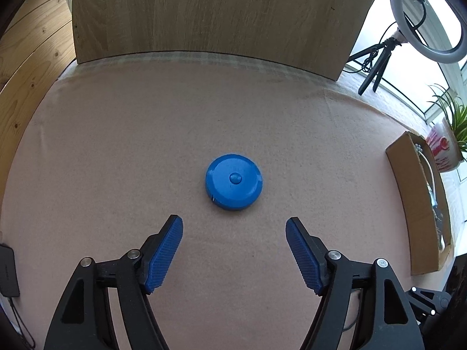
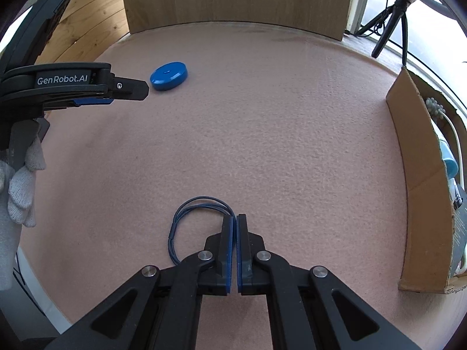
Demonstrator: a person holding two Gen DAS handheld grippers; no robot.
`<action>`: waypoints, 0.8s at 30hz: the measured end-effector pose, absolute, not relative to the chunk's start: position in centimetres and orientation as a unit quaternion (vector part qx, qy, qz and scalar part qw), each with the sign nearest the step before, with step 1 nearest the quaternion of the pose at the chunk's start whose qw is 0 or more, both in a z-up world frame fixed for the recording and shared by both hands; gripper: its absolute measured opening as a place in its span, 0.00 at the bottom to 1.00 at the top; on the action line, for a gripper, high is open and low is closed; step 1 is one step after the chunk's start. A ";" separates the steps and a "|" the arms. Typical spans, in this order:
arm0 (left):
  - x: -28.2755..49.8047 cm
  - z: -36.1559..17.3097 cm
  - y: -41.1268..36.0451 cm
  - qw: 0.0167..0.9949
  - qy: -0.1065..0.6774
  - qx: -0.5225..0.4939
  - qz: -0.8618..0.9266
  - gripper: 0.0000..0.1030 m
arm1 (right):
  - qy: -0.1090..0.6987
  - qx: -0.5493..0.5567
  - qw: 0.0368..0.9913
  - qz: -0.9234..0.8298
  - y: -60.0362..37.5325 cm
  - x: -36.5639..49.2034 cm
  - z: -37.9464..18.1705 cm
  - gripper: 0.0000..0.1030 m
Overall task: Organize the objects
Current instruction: 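Grasp the blue round case with the left tool while the right tool grasps the dark cable coil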
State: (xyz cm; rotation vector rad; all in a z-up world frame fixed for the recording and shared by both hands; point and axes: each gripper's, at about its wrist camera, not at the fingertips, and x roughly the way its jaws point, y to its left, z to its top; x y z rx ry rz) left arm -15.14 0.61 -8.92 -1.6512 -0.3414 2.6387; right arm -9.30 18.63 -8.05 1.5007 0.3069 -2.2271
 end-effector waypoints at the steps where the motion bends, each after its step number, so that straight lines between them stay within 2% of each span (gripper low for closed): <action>1: -15.8 -9.2 0.8 0.000 -0.103 -0.528 0.843 0.77 | 0.105 0.543 0.213 -0.806 18.9 -9.6 -8.0 0.02; 11: -19.8 -11.2 2.2 -0.024 -0.067 -0.537 0.841 0.76 | 0.077 0.547 0.186 -0.812 20.7 -11.4 -8.0 0.02; 14: -19.8 -11.3 2.7 -0.025 -0.061 -0.530 0.846 0.69 | 0.074 0.550 0.185 -0.811 21.0 -11.2 -8.1 0.02; 16: -19.7 -11.3 2.8 -0.030 -0.050 -0.527 0.848 0.58 | 0.072 0.550 0.185 -0.811 21.1 -11.2 -8.1 0.02; 18: -19.5 -11.2 2.4 -0.032 -0.048 -0.525 0.849 0.52 | 0.073 0.550 0.186 -0.811 21.2 -11.3 -8.1 0.02; 24: -18.1 -11.3 2.1 -0.011 -0.050 -0.527 0.849 0.52 | 0.076 0.548 0.190 -0.811 21.3 -11.9 -8.2 0.02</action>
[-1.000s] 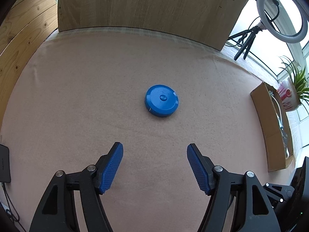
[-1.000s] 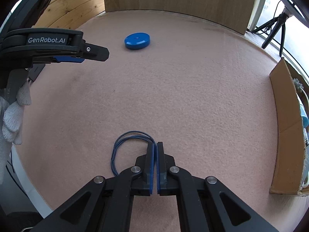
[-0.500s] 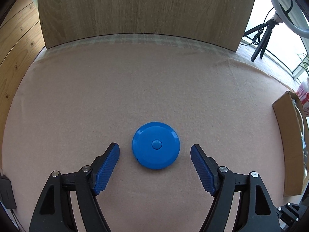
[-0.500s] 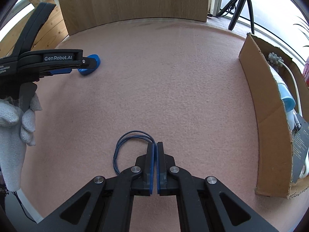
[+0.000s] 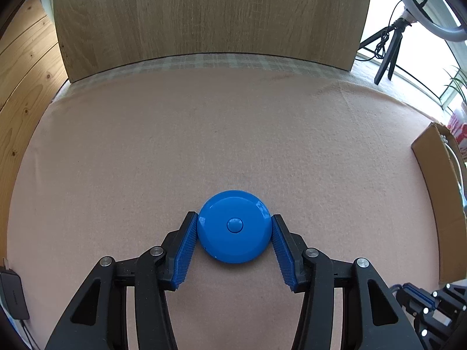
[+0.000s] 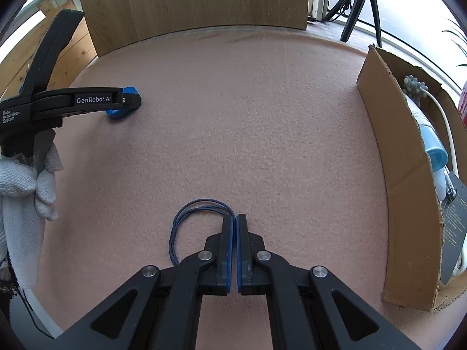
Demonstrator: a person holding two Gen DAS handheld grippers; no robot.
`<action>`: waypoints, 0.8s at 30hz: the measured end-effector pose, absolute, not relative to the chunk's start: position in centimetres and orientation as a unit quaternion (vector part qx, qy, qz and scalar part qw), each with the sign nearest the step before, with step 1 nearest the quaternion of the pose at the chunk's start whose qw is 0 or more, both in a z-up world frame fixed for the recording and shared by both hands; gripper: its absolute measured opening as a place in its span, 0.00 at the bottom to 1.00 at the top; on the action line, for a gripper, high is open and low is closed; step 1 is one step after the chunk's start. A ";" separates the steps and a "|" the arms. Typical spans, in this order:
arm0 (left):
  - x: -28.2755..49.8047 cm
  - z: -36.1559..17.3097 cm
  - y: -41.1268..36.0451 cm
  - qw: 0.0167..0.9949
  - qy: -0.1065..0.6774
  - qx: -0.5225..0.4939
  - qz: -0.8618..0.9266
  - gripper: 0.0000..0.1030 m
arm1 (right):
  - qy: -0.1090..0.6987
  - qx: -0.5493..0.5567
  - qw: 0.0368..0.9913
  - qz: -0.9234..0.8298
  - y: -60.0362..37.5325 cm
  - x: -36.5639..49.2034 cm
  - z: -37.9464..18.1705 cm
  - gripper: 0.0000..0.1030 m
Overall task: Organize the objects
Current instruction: 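Grasp the blue round case with the left tool while the right tool grasps the dark cable coil, then carry the blue case and cable coil over the box and open both tools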
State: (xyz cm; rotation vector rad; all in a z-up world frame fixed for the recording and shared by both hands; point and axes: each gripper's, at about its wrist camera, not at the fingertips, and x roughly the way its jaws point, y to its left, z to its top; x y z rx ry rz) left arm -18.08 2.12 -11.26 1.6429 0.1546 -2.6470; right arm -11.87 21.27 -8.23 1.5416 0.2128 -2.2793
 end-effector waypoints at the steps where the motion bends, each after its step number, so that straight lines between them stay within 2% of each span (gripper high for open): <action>1: -17.4 -11.2 2.3 0.008 0.049 0.527 -0.848 0.52 | 0.075 0.548 0.191 -0.811 21.2 -12.1 -8.3 0.02; 13: -8.2 -10.9 6.7 -0.042 0.047 0.531 -0.845 0.52 | 0.064 0.545 0.200 -0.812 21.8 -12.0 -8.4 0.02; 18: -6.6 -10.6 7.4 -0.045 0.070 0.531 -0.844 0.52 | 0.046 0.539 0.199 -0.817 22.6 -11.7 -8.1 0.02; 24: -5.4 -10.0 8.5 -0.045 0.062 0.525 -0.848 0.52 | 0.028 0.531 0.198 -0.823 23.7 -11.1 -7.3 0.02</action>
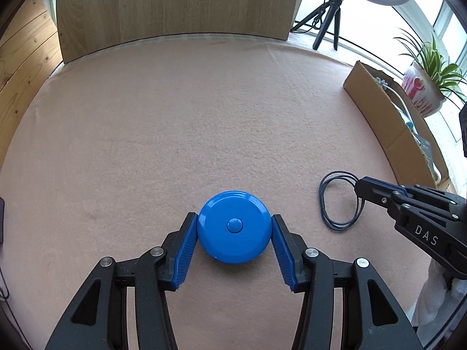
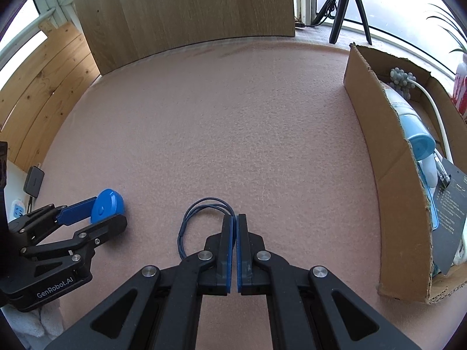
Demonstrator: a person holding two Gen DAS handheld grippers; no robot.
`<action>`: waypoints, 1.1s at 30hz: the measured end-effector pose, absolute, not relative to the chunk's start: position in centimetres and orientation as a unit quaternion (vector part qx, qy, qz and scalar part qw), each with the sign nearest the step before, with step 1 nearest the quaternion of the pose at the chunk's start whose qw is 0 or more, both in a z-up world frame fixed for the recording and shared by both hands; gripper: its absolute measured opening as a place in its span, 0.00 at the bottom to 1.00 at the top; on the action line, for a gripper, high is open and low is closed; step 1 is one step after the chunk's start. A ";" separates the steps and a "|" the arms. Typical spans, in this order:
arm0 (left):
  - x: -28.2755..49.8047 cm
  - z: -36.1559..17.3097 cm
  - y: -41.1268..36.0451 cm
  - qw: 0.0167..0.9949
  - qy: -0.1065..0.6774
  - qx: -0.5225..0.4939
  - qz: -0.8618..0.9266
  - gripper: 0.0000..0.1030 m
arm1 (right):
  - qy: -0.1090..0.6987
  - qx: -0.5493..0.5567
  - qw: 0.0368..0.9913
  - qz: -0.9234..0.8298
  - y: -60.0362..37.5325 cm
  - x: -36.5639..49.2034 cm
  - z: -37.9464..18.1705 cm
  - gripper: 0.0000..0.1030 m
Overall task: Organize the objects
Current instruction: 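Carry the blue case and cable coil over the box and open both tools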
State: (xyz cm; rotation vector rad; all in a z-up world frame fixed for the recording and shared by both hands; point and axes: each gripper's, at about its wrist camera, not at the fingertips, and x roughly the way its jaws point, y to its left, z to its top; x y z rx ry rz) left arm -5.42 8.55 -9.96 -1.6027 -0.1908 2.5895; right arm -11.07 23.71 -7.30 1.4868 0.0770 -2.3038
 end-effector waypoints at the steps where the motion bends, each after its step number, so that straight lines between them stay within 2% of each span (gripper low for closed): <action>1: -5.3 -9.8 8.7 0.048 -0.066 -0.525 0.847 0.52 | 0.024 0.531 0.197 -0.824 24.0 -11.0 -7.3 0.02; 15: -6.1 -6.1 12.9 0.080 -0.075 -0.491 0.864 0.52 | 0.000 0.479 0.195 -0.856 28.4 -9.4 -2.1 0.02; 33: -11.4 -1.2 24.9 0.143 -0.038 -0.448 0.882 0.52 | -0.047 0.425 0.144 -0.892 39.6 -10.5 2.6 0.02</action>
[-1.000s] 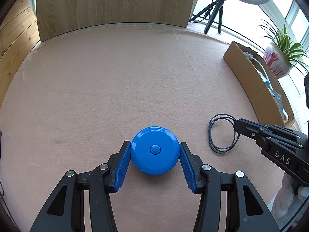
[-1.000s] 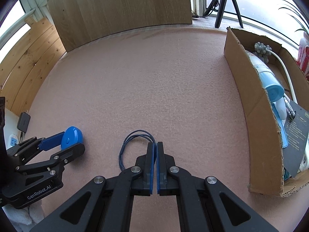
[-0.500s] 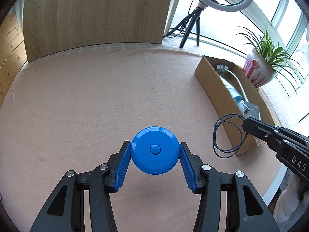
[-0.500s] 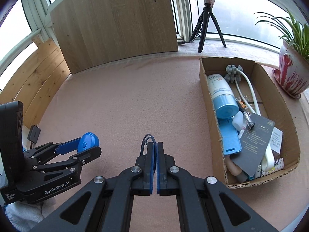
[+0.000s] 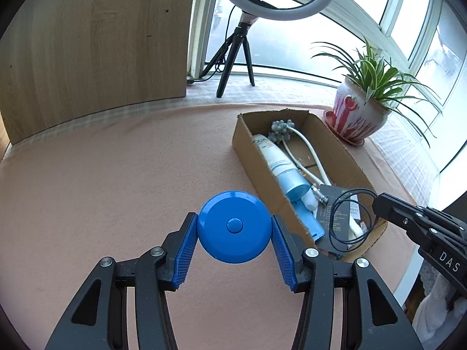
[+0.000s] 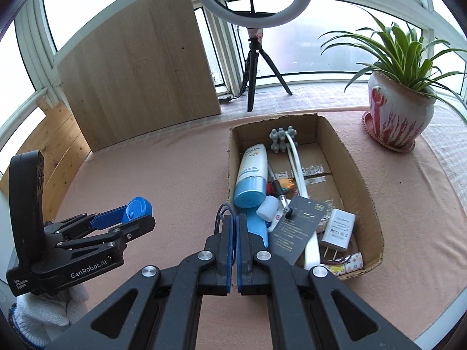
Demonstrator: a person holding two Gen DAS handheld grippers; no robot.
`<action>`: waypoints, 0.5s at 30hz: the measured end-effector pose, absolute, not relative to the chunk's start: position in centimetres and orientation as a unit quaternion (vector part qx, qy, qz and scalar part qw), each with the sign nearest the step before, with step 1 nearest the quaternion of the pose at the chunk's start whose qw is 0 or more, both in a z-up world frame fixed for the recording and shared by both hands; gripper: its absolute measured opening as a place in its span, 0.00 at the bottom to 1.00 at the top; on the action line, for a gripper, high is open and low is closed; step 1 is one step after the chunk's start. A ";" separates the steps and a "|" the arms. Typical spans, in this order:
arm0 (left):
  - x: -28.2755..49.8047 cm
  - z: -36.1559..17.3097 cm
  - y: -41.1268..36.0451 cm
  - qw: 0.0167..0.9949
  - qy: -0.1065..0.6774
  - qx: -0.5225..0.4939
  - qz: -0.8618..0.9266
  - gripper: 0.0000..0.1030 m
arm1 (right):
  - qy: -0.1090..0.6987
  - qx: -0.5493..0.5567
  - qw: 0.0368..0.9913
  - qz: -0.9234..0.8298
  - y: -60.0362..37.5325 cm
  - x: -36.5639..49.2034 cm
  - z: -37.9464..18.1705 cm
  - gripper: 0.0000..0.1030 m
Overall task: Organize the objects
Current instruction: 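Carry the blue case and cable coil over the box and open both tools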
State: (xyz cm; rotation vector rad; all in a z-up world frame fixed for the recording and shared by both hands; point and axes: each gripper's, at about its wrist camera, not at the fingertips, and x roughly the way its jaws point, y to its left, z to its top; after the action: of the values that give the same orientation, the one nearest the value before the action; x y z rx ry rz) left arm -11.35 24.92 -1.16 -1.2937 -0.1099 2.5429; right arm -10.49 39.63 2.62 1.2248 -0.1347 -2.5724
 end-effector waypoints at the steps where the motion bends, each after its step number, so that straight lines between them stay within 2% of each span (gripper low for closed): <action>1: -11.8 -1.0 25.7 0.146 -0.034 -0.447 0.882 0.52 | -0.048 0.424 0.140 -0.893 40.2 -10.6 2.6 0.02; 15: -16.4 -0.4 35.6 0.184 -0.006 -0.443 0.877 0.52 | -0.062 0.441 0.113 -0.888 46.0 -12.7 0.4 0.02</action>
State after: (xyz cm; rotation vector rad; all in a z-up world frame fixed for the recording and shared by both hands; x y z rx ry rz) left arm -16.40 35.56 -0.40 -1.2498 -0.0170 2.4742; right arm -12.68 46.00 0.44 1.2938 -0.1831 -2.6069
